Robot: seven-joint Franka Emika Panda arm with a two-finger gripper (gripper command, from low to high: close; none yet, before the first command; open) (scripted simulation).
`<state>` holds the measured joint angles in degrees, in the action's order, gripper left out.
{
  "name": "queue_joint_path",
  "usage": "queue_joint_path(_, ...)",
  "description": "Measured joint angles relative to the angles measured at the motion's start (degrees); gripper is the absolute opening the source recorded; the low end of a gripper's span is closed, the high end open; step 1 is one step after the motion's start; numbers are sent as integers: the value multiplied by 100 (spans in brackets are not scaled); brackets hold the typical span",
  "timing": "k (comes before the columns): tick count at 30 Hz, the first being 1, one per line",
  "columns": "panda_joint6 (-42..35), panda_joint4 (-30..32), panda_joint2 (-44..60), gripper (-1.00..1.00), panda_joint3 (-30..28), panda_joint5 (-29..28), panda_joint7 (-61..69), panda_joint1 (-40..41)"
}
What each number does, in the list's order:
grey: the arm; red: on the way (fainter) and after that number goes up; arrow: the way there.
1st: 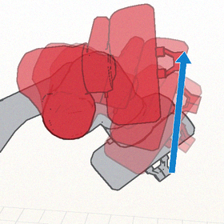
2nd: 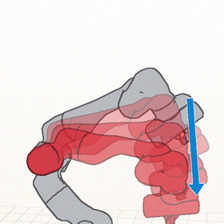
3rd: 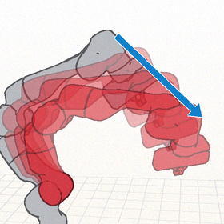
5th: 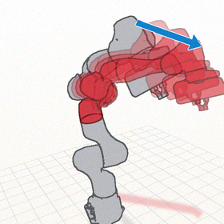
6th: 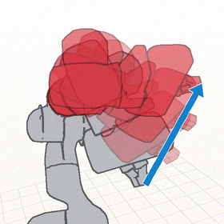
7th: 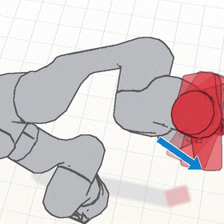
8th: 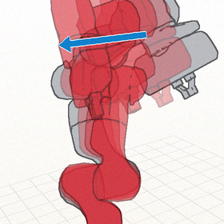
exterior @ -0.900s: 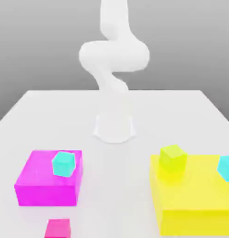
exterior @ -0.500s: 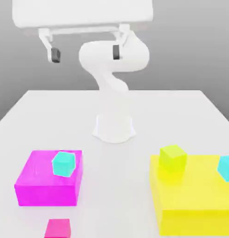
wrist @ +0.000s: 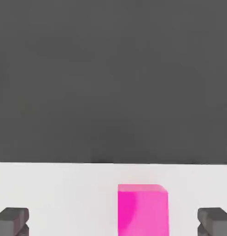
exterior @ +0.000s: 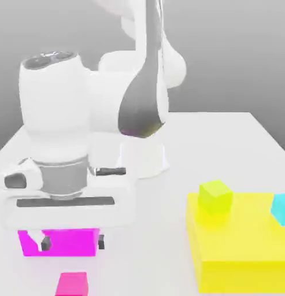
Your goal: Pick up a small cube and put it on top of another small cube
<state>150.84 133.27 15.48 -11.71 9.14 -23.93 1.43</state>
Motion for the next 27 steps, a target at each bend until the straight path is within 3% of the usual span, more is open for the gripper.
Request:
queue_joint_path(5, 631, -127, 1027, 0, 176, 194, 248, 225)
queue_joint_path(6, 787, -170, 1232, -100, 253, 263, 301, 288)
queue_joint_path(13, 819, -179, 1280, -100, 276, 267, 303, 309)
queue_joint_path(18, 155, 48, 385, -100, 70, -61, 122, 84)
queue_joint_path(27, -693, 1029, -1429, -100, 908, -291, 1097, -896)
